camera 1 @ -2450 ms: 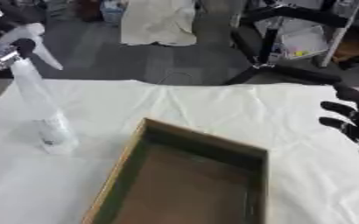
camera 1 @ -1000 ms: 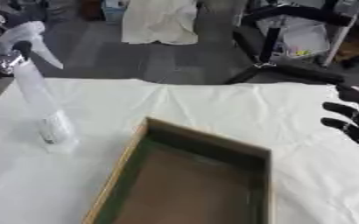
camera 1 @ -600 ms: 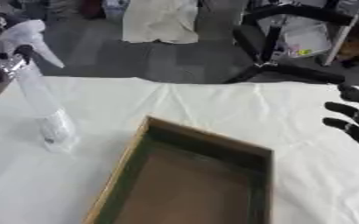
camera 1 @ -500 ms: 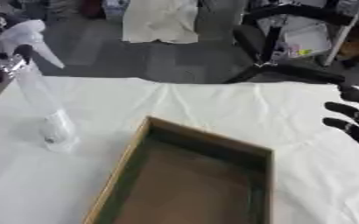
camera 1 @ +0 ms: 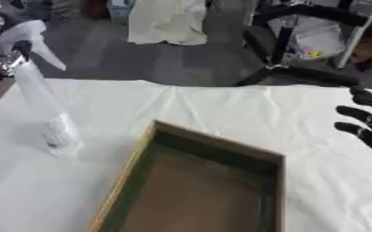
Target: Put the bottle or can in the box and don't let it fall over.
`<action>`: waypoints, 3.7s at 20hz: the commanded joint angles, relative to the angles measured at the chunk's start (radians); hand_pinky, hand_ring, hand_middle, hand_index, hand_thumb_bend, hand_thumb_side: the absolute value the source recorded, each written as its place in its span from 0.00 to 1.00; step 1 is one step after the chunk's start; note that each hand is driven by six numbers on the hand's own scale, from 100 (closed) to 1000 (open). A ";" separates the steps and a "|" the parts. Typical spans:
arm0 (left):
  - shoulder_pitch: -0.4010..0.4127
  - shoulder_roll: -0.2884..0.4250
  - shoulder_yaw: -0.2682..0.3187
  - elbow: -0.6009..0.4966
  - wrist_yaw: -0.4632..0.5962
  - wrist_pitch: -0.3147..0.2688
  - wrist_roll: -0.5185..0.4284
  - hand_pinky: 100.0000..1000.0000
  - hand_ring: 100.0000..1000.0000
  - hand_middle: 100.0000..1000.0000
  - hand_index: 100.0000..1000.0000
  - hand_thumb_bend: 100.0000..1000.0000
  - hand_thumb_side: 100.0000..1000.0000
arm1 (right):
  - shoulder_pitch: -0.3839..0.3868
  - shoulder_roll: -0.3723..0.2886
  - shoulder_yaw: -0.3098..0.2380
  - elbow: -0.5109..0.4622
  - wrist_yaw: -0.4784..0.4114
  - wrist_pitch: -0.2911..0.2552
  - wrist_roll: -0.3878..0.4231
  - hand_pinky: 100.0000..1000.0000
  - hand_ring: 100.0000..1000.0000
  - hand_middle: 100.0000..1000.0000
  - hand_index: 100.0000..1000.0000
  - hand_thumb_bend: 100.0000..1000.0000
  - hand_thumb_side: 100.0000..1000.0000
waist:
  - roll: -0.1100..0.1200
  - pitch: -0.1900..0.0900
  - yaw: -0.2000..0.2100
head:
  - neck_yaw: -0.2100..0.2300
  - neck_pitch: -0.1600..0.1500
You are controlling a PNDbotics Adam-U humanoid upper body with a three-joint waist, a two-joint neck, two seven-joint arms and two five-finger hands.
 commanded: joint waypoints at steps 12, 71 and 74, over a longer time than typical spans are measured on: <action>-0.016 0.014 -0.001 -0.011 0.002 -0.022 0.023 0.52 0.39 0.57 0.54 0.00 0.14 | -0.007 -0.017 -0.014 -0.007 0.004 0.000 0.005 0.81 0.88 0.98 0.76 0.00 0.52 | 0.008 -0.018 -0.011 | 0.002 -0.015; -0.020 0.039 0.005 -0.088 0.016 -0.034 0.150 0.25 0.06 0.24 0.19 0.00 0.00 | 0.006 -0.002 -0.022 -0.010 -0.020 0.022 0.007 0.82 0.88 0.99 0.77 0.00 0.58 | 0.031 -0.052 0.014 | -0.008 0.028; -0.027 0.039 0.007 -0.094 0.016 -0.037 0.152 0.26 0.06 0.23 0.19 0.00 0.00 | 0.007 -0.001 -0.022 -0.011 -0.023 0.027 0.007 0.82 0.88 0.98 0.77 0.00 0.57 | 0.038 -0.063 0.017 | -0.014 0.044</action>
